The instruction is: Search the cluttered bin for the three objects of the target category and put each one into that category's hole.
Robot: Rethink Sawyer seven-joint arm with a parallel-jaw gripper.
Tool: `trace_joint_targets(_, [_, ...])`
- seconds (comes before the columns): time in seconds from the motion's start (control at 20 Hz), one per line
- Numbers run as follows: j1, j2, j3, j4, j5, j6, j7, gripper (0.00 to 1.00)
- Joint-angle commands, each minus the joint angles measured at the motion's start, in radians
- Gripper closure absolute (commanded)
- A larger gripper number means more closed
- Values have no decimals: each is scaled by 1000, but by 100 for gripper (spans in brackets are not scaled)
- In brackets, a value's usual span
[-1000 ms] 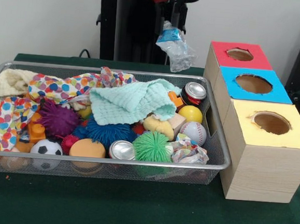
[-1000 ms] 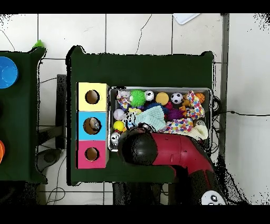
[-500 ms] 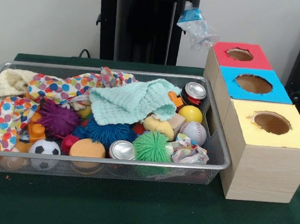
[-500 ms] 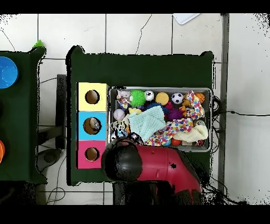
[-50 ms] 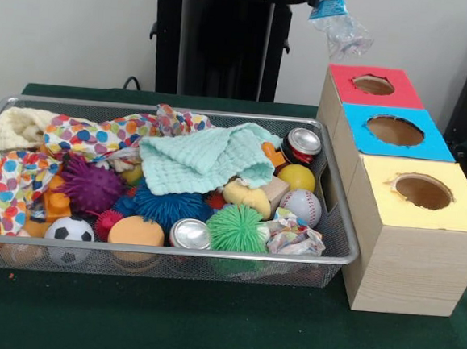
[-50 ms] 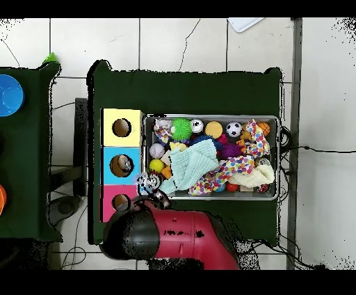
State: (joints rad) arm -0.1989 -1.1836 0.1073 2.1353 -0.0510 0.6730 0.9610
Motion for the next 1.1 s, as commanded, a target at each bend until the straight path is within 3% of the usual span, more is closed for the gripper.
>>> trace_joint_targets(0.05, [43,62,-57,92,48,-45,371,100])
trace_joint_targets(0.5, [116,93,-90,88,61,-86,425,100])
trace_joint_targets(1.1, [220,182,-87,-30,113,-96,528,100])
